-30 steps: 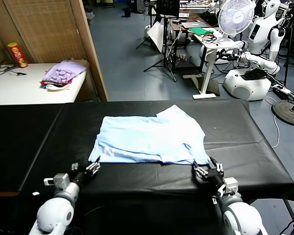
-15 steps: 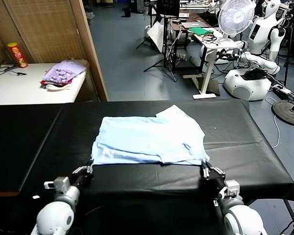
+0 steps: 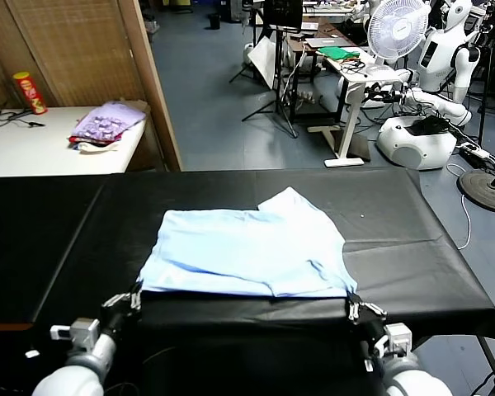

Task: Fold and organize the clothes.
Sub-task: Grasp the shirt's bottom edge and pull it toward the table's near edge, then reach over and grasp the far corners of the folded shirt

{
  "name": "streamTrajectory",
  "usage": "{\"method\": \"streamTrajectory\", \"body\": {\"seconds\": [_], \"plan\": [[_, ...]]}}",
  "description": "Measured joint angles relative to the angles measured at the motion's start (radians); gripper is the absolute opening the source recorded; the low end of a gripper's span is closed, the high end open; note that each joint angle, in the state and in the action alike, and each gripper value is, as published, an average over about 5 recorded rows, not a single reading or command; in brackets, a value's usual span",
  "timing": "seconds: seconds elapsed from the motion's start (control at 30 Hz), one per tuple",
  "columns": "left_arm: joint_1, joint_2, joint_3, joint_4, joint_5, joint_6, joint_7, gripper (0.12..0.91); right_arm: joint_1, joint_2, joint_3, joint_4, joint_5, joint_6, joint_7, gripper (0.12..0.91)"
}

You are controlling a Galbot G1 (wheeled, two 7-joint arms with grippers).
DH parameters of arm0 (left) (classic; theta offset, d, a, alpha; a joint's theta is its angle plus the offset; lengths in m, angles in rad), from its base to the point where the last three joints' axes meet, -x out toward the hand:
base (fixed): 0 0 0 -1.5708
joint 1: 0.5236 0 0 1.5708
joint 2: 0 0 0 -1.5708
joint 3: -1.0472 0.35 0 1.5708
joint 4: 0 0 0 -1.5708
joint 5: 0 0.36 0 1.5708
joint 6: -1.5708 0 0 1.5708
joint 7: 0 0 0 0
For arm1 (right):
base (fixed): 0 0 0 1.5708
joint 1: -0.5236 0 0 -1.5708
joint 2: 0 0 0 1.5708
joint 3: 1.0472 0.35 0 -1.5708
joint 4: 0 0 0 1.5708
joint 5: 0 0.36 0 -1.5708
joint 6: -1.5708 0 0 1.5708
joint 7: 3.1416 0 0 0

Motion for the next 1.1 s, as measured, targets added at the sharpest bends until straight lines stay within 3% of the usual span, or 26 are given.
{"method": "streamTrajectory", "body": {"seconds": [0.13, 0.23, 0.33, 0.43, 0.57, 0.9, 1.1], "plan": [[0.035, -0.002, -0.009, -0.032, 0.001, 0.028, -0.011, 0.206, -0.012, -0.018, 0.010, 0.048, 0.030, -0.033, 0.012, 0.522], [0.056, 0.001, -0.018, -0.060, 0.008, 0.057, -0.035, 0.367, -0.010, -0.040, 0.029, 0.092, 0.078, -0.050, 0.038, 0.679], [0.065, 0.009, -0.029, -0.093, 0.029, 0.094, -0.046, 0.535, 0.017, -0.068, 0.046, 0.109, 0.109, -0.053, 0.061, 0.775], [0.058, 0.024, -0.042, -0.125, 0.018, 0.121, -0.042, 0.681, 0.092, -0.096, 0.042, 0.081, 0.120, -0.061, 0.068, 0.795], [-0.003, 0.060, -0.048, -0.130, -0.071, 0.145, -0.056, 0.785, 0.256, -0.112, -0.008, -0.007, 0.123, -0.086, 0.071, 0.798], [-0.413, 0.142, 0.060, 0.080, -0.370, 0.254, -0.202, 0.798, 0.734, -0.094, -0.244, -0.374, 0.172, -0.137, 0.122, 0.798], [-0.647, 0.155, 0.185, 0.267, -0.459, 0.291, -0.243, 0.798, 0.950, -0.046, -0.363, -0.597, 0.171, -0.141, 0.113, 0.798]]}}
